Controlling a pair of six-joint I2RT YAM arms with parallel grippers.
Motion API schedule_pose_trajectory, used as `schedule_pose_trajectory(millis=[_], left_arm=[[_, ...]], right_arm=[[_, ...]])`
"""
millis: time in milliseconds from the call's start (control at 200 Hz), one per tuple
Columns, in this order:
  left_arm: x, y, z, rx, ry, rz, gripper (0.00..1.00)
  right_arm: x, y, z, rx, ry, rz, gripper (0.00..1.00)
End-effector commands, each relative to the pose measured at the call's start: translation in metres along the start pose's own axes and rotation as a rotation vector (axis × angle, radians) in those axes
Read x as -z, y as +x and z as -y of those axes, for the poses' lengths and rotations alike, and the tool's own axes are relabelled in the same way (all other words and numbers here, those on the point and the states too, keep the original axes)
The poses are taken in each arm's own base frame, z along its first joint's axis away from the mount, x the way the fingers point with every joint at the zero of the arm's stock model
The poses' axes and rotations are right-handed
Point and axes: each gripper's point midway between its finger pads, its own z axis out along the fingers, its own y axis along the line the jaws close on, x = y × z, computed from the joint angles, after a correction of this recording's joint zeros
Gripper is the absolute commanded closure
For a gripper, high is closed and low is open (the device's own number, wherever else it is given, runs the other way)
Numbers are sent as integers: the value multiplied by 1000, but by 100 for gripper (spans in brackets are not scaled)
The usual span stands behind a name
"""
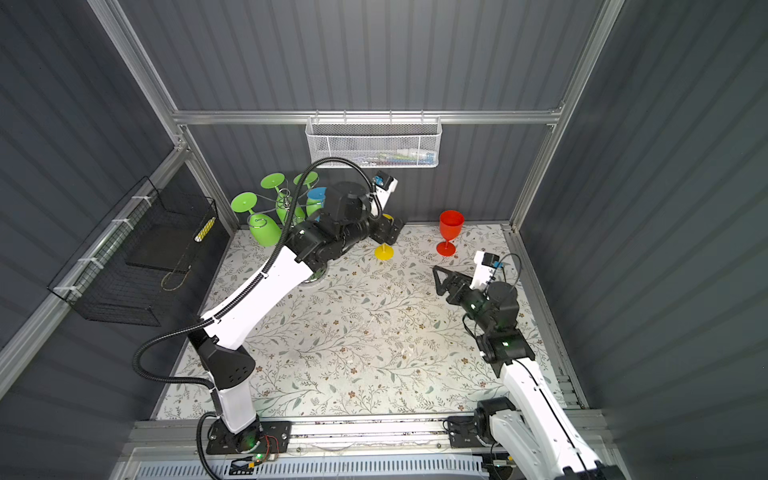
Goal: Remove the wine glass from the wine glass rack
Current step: 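Move the right gripper to the blue glass foot while left returns to the rack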
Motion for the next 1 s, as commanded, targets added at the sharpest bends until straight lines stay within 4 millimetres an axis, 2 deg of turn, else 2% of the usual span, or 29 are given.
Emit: schedule_pose_trajectory(millis=[0,145,210,345,550,650,811,996], left_arm=[[23,7,-19,-49,-93,-48,11],[58,7,-44,-41,-166,-57,10],[74,8,-59,-25,-200,-53,10],[108,13,-86,20,-277,-40,10],[145,42,-125,112,-415,-51,10],[156,52,-139,136,-495,-66,10],[167,62,-151,163,-567,-92,10],[173,81,-161,162,-605,-139,10]], right_arm=[[-18,-17,-37,25,-51,33,15],[-52,-16,-79,-17,-131,-18,19],[-74,-11,-90,-51,-155,-53,20],[-109,-14,-115,-152,-209,-80,25],[-165,-22,-142,-351,-261,-109,31],[-190,-25,-149,-427,-271,-106,34],[-227,-28,-155,-535,-295,-109,41],[-259,-26,-162,-586,-311,-127,51]])
